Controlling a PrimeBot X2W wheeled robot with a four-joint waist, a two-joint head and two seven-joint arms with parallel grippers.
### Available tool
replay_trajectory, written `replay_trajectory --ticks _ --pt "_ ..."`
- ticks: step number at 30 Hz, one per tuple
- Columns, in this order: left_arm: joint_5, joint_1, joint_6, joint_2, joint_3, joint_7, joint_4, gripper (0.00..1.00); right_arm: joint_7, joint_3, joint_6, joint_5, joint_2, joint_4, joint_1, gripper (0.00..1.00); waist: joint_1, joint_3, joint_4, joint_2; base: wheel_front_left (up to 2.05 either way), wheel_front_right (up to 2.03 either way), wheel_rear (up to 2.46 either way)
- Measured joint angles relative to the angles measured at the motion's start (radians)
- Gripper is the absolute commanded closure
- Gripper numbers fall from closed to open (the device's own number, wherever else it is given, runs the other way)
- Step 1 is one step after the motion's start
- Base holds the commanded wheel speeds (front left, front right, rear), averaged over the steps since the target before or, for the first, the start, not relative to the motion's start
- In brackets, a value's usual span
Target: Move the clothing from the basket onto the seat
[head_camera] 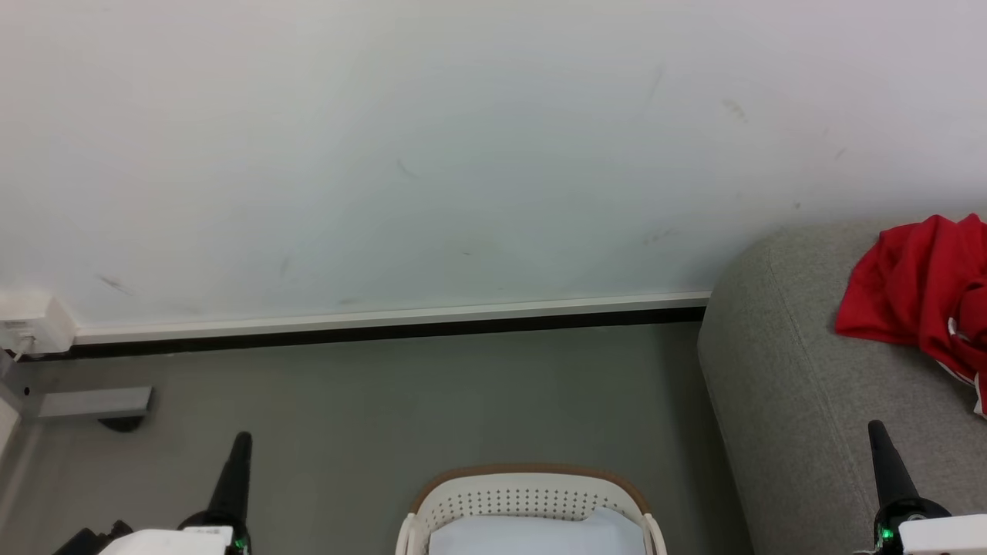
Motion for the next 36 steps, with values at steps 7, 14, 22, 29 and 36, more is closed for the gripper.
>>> replay_trajectory --ticks 7,14,22,29,36 --pt "-0.048 -0.006 -0.003 -0.002 0.004 0.013 -0.003 1.00 0.016 -0.012 0.000 0.052 0.005 -0.001 -0.006 1.00 0.0000 0.002 0.002 0.0000 0.00 0.00 0.00" --pt "-0.095 -0.010 -0.007 -0.003 0.009 0.030 -0.006 1.00 0.028 -0.022 0.000 0.098 0.009 -0.003 -0.010 1.00 0.0000 0.003 0.005 0.0000 0.00 0.00 0.00" --pt "-0.151 -0.018 -0.008 -0.006 0.013 0.044 -0.010 1.00 0.045 -0.035 0.000 0.145 0.013 -0.005 -0.017 1.00 0.0000 0.005 0.008 0.0000 0.00 0.00 0.00" --pt "-0.196 -0.023 -0.009 -0.007 0.017 0.057 -0.012 1.00 0.057 -0.045 0.000 0.185 0.017 -0.006 -0.018 1.00 0.0000 0.007 0.010 0.0000 0.00 0.00 0.00" --pt "-0.227 -0.027 -0.013 -0.008 0.021 0.065 -0.015 1.00 0.069 -0.053 0.000 0.223 0.021 -0.007 -0.020 1.00 0.0000 0.008 0.012 0.0000 0.00 0.00 0.00"
